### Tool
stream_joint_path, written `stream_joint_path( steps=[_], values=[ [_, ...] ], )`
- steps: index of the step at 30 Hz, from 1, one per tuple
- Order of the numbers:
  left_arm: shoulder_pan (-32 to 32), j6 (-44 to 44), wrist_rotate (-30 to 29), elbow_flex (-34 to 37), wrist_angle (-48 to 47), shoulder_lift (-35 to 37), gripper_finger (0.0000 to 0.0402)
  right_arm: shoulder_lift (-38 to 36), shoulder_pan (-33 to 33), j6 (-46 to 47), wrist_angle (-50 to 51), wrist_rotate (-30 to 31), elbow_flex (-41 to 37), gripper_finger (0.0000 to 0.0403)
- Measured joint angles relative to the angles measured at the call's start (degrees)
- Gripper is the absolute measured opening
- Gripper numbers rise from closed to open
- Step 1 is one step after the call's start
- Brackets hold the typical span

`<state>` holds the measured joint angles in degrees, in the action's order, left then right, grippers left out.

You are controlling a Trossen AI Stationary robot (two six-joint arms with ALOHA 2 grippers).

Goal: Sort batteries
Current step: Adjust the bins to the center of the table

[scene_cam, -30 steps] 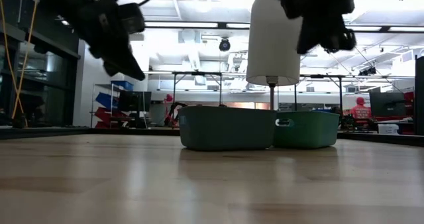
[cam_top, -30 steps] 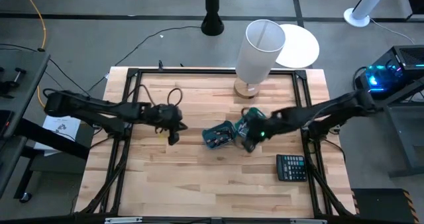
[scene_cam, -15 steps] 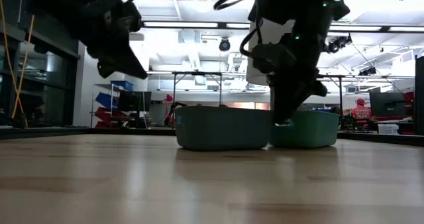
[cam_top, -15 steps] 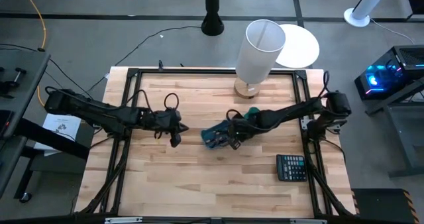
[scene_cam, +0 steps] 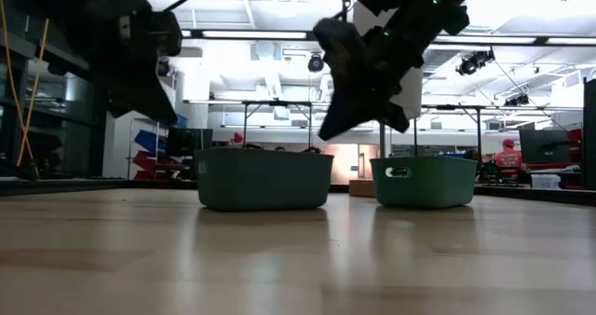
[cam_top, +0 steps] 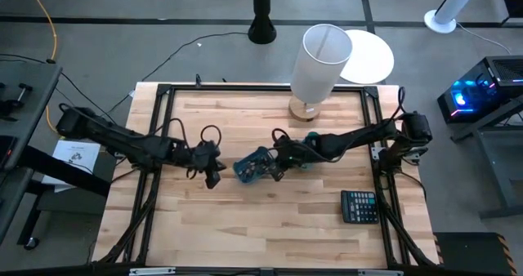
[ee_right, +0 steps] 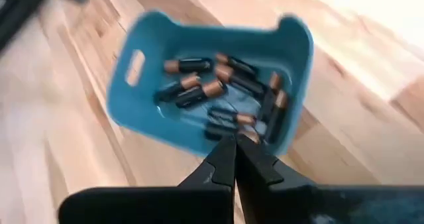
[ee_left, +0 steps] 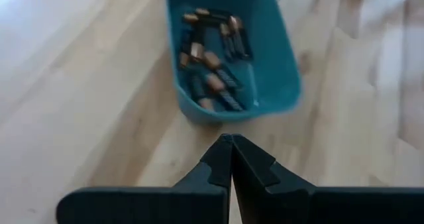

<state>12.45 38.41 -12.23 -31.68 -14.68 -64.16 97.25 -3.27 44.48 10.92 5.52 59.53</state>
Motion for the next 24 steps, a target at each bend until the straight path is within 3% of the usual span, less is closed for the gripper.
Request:
stream_joint_path(
  steps=[6, 10, 18, 24],
  values=[
    [7.3, 7.3, -2.3, 0.0, -0.3, 0.0, 0.0000, -1.7, 0.7, -4.1, -1.1, 1.2, 0.0, 0.0000],
    [10.6, 12.2, -6.1, 0.0, -0.4, -3.2, 0.0000, -4.1, 1.9, -4.9, 3.7, 2.0, 0.0, 0.0000],
    [9.7, 16.1, -6.3, 0.0, 11.9, -18.1, 0.0000, -1.1, 5.2, -7.6, 6.6, -0.5, 0.0, 0.0000],
    [7.8, 19.0, -7.4, 0.0, 17.8, -24.1, 0.0000, 2.5, 5.5, -7.4, 6.3, -1.1, 0.0, 0.0000]
  ],
)
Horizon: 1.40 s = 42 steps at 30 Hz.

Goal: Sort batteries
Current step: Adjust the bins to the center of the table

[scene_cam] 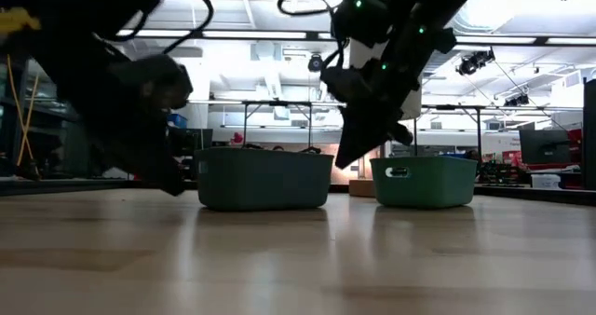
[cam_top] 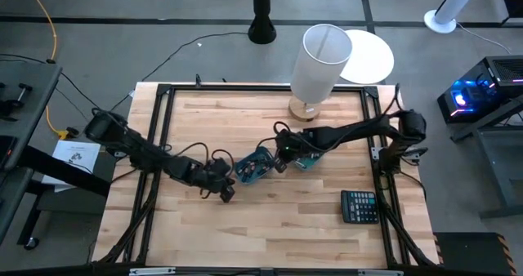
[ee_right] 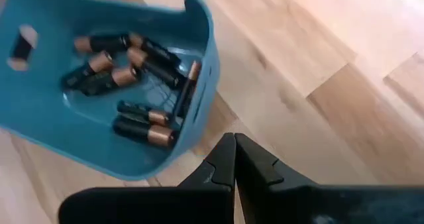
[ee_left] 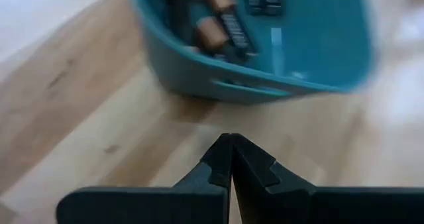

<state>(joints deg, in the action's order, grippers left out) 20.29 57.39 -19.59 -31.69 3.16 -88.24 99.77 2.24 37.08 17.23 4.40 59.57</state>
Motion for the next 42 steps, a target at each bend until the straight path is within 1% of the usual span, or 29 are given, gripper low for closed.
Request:
stream_joint_path(
  steps=[3, 6, 9, 16, 18, 22, 26, 37, 40, 42],
  values=[
    [-1.7, 0.4, -0.3, 0.1, -0.3, -0.6, 0.0000, 1.2, -0.7, 0.2, -1.8, -1.6, 0.0, 0.0000],
    [-3.6, 0.0, -0.3, 0.0, -2.2, 0.1, 0.0000, 1.8, -1.8, 0.8, -3.3, -1.6, 0.0, 0.0000],
    [-5.4, -2.1, -0.4, -0.1, -3.6, 1.4, 0.0000, 1.9, -2.8, 2.3, -4.0, -1.6, 0.0, 0.0000],
    [-9.8, -8.2, -0.7, 0.0, -11.0, 5.2, 0.0000, 1.9, -4.8, 4.6, -6.4, -1.5, 0.0, 0.0000],
    [-11.0, -9.7, -1.3, 0.0, -13.7, 6.2, 0.0000, 1.9, -5.1, 4.9, -7.3, -1.4, 0.0, 0.0000],
    [-13.2, -12.7, -2.5, 0.0, -16.2, 7.8, 0.0000, 2.1, -5.3, 5.5, -10.5, -1.3, 0.0, 0.0000],
    [-15.2, -15.0, -3.3, 0.0, -16.8, 8.6, 0.0000, 3.0, -5.3, 6.1, -13.2, -1.6, 0.0, 0.0000],
    [-19.9, -23.8, -6.7, 0.0, -18.5, 10.4, 0.0000, 3.4, -5.4, 6.6, -15.2, -3.4, 0.0, 0.0000],
    [-21.0, -24.6, -6.1, 0.0, -20.2, 12.8, 0.0000, 3.4, -5.2, 6.1, -15.3, -3.5, 0.0, 0.0000],
    [-21.0, -23.4, -4.3, 0.0, -22.4, 15.9, 0.0000, 3.4, -4.8, 6.0, -15.3, -3.5, 0.0, 0.0000]
  ],
)
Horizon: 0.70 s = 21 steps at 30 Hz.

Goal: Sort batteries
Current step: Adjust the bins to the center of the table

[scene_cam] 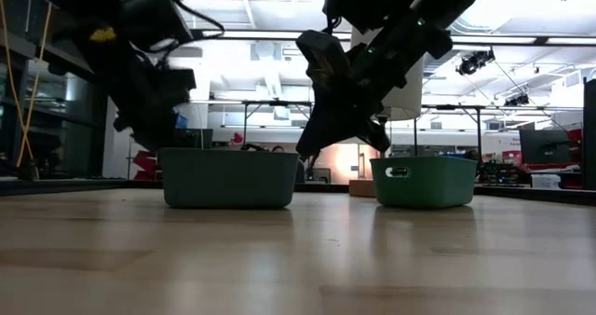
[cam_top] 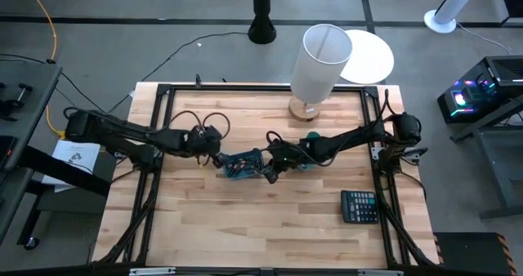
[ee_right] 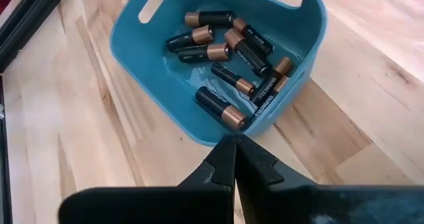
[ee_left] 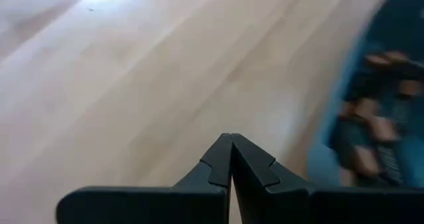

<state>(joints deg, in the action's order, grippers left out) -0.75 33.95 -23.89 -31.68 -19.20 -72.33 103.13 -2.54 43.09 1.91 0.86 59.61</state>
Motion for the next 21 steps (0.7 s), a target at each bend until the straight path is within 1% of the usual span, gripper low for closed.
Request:
stream_joint_path(
  steps=[3, 4, 7, 10, 13, 15, 17, 19, 21],
  values=[
    [2.4, 3.9, 3.9, 0.0, -5.9, 5.2, 0.0000, 0.0, 0.7, 0.0, 0.0, 0.2, 0.0, 0.0000],
    [3.5, 5.5, 6.1, 0.0, -7.6, 6.8, 0.0000, 0.0, 1.0, 0.0, 0.0, 0.3, 0.0, 0.0000],
    [8.2, 10.5, 11.4, 0.0, -12.8, 10.0, 0.0000, 0.0, 1.5, -0.2, 0.0, 0.6, 0.0, 0.0000],
    [14.1, 17.4, 11.5, 0.0, -14.4, 10.5, 0.0000, 0.0, 1.9, -0.6, -1.0, 0.5, -0.1, 0.0000],
    [18.9, 21.5, 8.7, 0.0, -11.3, 8.7, 0.0000, 0.0, 2.2, -0.7, -3.8, -2.0, -0.1, 0.0000],
    [20.8, 24.0, 6.4, 0.0, -8.7, 6.6, 0.0000, 0.0, 2.0, -1.0, -4.7, -3.0, -0.1, 0.0000],
    [21.7, 26.1, 5.1, 0.0, -5.1, 4.0, 0.0000, -0.3, 1.8, -1.6, -3.6, -2.7, -0.1, 0.0000],
    [22.1, 27.0, 5.0, 0.0, -1.6, 0.6, 0.0000, -0.5, 1.7, -1.6, -2.7, -0.7, -0.1, 0.0000],
    [22.2, 27.5, 5.5, 0.0, 0.0, -2.9, 0.0000, -0.5, 2.3, -1.6, -2.6, -0.5, -0.1, 0.0000]
  ],
)
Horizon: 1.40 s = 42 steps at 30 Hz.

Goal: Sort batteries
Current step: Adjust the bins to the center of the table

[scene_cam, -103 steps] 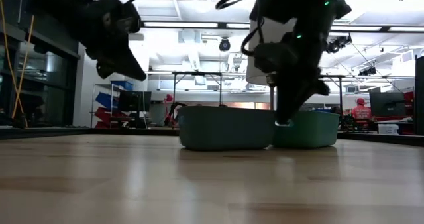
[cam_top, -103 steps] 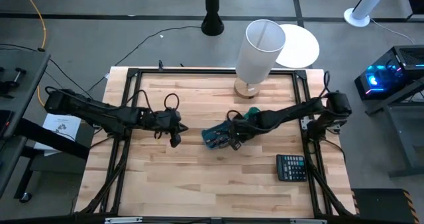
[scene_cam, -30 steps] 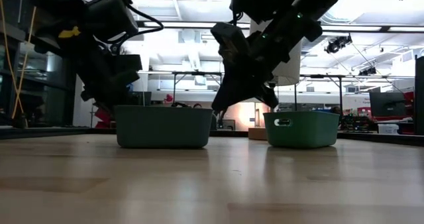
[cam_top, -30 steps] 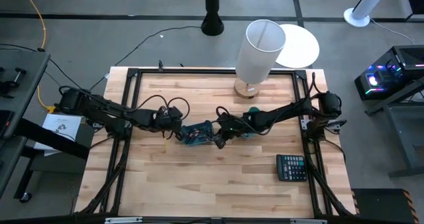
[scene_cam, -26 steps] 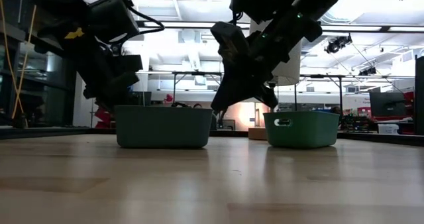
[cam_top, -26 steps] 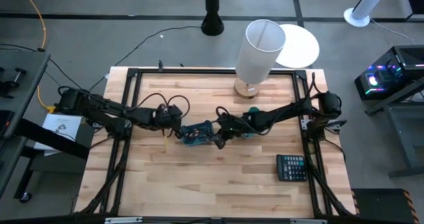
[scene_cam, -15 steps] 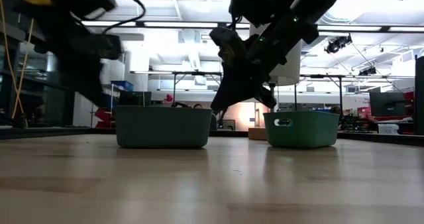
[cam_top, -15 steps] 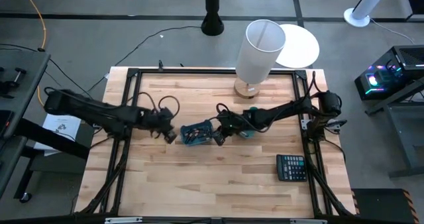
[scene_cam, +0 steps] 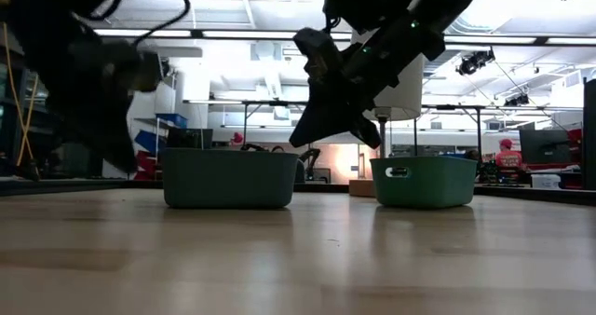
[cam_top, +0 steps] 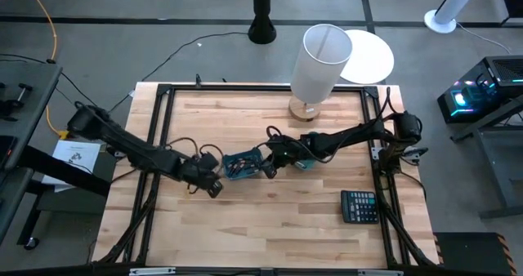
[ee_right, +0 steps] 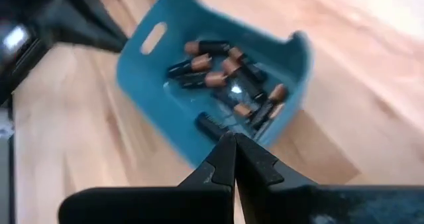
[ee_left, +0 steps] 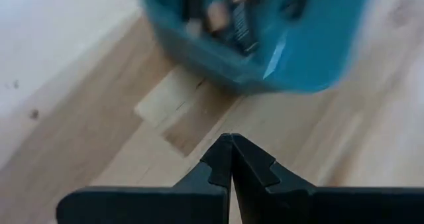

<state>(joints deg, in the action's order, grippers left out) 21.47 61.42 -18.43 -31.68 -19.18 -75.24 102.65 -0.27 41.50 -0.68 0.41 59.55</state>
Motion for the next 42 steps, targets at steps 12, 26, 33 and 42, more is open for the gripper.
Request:
stream_joint_path(
  steps=[12, 26, 33, 42],
  values=[
    [-3.0, 3.3, -3.1, -0.1, 0.2, -7.6, 0.0000, 1.1, 2.2, -0.2, 6.7, 2.6, 0.0, 0.0000],
    [-12.2, -4.9, -6.5, 0.0, 2.0, -7.6, 0.0000, 4.2, -2.0, 5.3, 1.8, 2.0, 0.0, 0.0000],
    [-16.2, -11.2, -6.8, 0.0, 8.6, -7.6, 0.0000, 4.2, -2.4, 6.5, -0.6, 2.1, 0.0, 0.0000],
    [-20.7, -16.8, -7.2, 0.0, 5.0, -4.7, 0.0000, 4.2, -2.4, 5.9, -1.4, -0.4, 0.0, 0.0000]
  ],
)
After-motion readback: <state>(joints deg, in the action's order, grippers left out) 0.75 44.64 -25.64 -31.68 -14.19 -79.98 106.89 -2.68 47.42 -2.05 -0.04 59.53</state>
